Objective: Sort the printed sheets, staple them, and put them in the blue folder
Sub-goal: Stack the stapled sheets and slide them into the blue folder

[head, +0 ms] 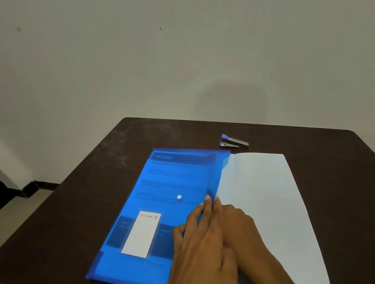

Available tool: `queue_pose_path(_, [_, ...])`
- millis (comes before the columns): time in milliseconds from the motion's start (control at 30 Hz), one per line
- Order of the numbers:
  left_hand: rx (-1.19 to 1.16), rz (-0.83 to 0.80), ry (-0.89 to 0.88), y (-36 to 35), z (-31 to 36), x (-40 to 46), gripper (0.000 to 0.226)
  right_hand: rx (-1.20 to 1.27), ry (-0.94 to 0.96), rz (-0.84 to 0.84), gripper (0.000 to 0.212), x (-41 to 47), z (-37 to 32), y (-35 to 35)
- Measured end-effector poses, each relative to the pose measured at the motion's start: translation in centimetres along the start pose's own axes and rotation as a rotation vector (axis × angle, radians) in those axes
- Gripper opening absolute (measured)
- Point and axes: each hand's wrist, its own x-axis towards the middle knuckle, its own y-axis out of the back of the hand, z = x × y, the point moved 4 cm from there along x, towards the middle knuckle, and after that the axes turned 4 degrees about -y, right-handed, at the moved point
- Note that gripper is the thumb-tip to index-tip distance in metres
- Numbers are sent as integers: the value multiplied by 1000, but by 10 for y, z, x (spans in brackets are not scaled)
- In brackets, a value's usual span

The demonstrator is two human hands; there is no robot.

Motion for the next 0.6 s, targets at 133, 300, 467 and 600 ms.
queue_pose_path(133, [-159, 106, -52, 27, 6, 0, 85, 164, 28, 31, 29, -3, 9, 0])
queue_pose_path(300, [-328, 74, -6, 32, -16, -16, 56, 295, -256, 522, 32, -49, 80, 56])
queue_pose_path(467, [-157, 84, 24, 28, -38, -12, 71, 394, -559, 474, 25, -80, 141, 81])
queue_pose_path(600, [-81, 59, 38, 20, -44, -6, 80, 982, -424, 344, 22, -80, 135, 77])
